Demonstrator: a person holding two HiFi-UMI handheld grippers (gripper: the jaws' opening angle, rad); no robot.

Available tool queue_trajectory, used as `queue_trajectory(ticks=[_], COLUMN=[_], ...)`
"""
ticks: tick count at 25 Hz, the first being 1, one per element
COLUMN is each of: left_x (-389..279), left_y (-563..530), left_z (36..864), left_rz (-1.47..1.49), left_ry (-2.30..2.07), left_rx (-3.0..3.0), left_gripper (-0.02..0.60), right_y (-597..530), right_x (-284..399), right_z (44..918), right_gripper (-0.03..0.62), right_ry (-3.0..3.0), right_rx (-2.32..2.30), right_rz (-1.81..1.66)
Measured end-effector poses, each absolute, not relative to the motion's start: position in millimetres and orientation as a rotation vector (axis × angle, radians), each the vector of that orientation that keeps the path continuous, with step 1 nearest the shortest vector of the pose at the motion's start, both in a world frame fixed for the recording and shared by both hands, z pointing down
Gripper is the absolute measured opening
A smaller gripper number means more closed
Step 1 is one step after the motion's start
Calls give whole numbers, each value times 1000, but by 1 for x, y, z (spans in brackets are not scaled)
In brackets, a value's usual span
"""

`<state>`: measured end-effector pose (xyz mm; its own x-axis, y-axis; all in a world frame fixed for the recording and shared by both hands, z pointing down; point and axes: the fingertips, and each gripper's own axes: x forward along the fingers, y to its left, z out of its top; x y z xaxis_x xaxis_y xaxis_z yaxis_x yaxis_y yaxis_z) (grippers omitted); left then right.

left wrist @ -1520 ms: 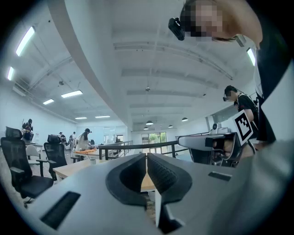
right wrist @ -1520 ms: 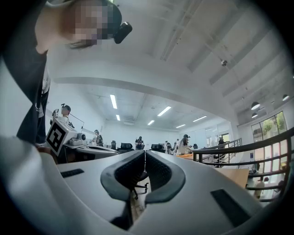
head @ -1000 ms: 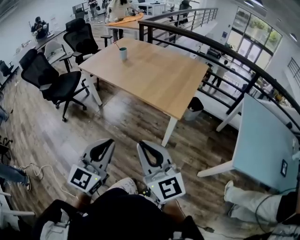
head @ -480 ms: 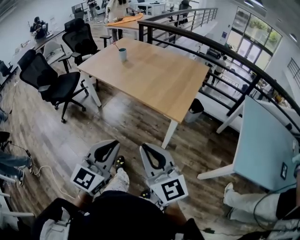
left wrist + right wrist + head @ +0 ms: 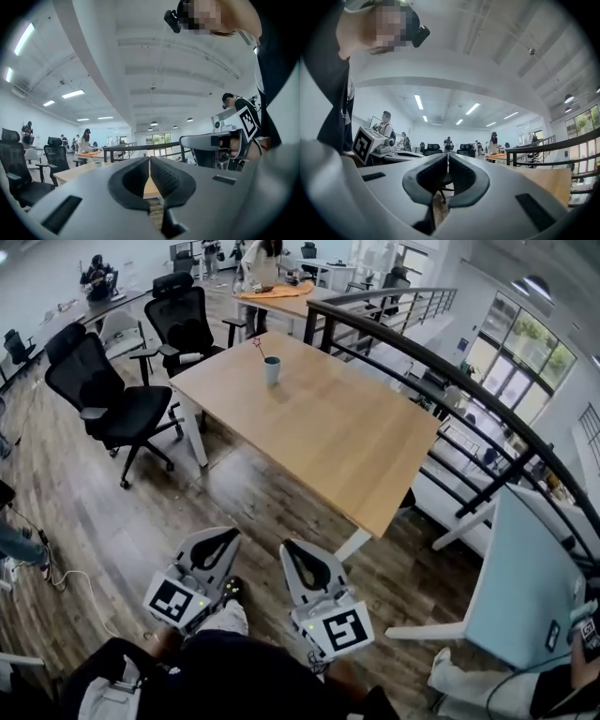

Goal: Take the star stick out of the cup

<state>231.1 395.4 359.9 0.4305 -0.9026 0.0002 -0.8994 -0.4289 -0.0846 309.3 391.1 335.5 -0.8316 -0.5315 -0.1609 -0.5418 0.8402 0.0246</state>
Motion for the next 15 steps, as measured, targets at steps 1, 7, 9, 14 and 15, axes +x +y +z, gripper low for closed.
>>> queue_trajectory(ticks=[1, 7, 9, 14, 15], left_x=[218, 151, 127, 85, 79], left_y=[386, 329, 313, 286, 282], left_z=[363, 371, 373, 390, 393], left_rz=[-78, -43, -54, -75, -68], left_ry=[1662, 1637, 1646, 1654, 1660], left_rx=[-2594, -2585, -2563, -2557, -2561], left_gripper=[21, 22, 21, 22, 21], right_y=[382, 320, 301, 271, 266], right_x=[296, 230, 207, 160, 154], right_z=[338, 345, 345, 357, 360], right_gripper=[21, 21, 21, 21, 21], right_ry=[2881, 2909, 2908, 2913, 2920], right_rx=[-834, -845, -841, -819, -821], right_rz=[96, 45, 56, 50, 49])
